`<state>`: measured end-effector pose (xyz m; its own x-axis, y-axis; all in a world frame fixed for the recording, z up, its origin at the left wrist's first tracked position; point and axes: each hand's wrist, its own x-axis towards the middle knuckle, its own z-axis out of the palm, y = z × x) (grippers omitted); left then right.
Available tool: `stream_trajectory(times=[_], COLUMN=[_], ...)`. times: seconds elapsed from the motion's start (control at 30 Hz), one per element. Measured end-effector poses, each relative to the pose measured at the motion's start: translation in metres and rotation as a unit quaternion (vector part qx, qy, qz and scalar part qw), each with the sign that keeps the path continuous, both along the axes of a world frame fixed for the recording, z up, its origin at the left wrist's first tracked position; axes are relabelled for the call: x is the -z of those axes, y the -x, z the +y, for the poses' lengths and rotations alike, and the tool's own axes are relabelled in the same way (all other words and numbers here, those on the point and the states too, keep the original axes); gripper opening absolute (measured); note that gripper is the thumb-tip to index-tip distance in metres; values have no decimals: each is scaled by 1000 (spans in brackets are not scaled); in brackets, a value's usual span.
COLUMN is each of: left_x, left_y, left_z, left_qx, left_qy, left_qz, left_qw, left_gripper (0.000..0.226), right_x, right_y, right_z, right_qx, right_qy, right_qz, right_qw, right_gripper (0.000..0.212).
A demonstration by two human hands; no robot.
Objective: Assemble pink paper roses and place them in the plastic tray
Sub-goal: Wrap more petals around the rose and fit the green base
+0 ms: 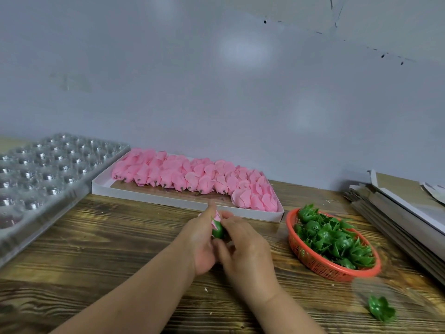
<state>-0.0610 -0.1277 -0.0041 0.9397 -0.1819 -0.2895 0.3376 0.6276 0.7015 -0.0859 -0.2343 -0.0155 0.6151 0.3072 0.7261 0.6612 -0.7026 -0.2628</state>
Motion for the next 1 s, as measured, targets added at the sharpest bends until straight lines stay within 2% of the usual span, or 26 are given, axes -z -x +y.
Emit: stream_trajectory(times=[0.07, 0.17, 0.23, 0.3, 0.37, 0.47, 0.53, 0.6, 0.67, 0.7, 0.77, 0.83, 1.0], left_x=[-1, -1, -2, -3, -1, 7, 11, 14, 14, 15, 14, 12, 7], left_y=[0, 1, 2, 3, 6, 9, 10, 10, 9, 9, 10, 10, 12], left_z=[1, -1, -3, -4, -6, -11, -14, -13, -11, -10, -9, -7, -1], left_qx=[4, 17, 35, 69, 104, 134, 157, 170, 168, 159, 139, 128, 121], left_qy=[-5, -1, -13, -15, -8, -43, -55, -46, -56, -74, -107, -123, -119], left_qz=[-3, -2, -11, -54, -119, -179, -198, -200, -209, -217, -224, -229, -239], left_qw=[1000, 1000, 999, 996, 987, 974, 966, 964, 962, 960, 959, 957, 956], left_gripper=[47, 46, 59, 81, 92, 95, 88, 80, 79, 86, 101, 96, 79], right_x=[1, -1, -3, -7, -10, -15, -15, -15, -14, -13, -12, -13, -10], right_y=[0, -1, -1, -4, -9, -10, -10, -10, -12, -13, -13, -12, -12], right_z=[3, 6, 5, 2, -4, -9, -9, -10, -11, -11, -11, -10, -12], right_qx=[38, 56, 58, 46, 19, -74, -123, -152, -175, -188, -215, -234, -282], right_qy=[48, 55, -21, -169, -318, -494, -546, -558, -564, -567, -566, -553, -527], right_qz=[-52, -76, -19, 94, 190, 324, 406, 458, 474, 476, 488, 513, 546], right_qw=[997, 994, 998, 980, 929, 803, 723, 675, 653, 645, 629, 614, 587], right_gripper=[41, 34, 25, 20, 22, 10, 9, 20, 33, 34, 20, 15, 24])
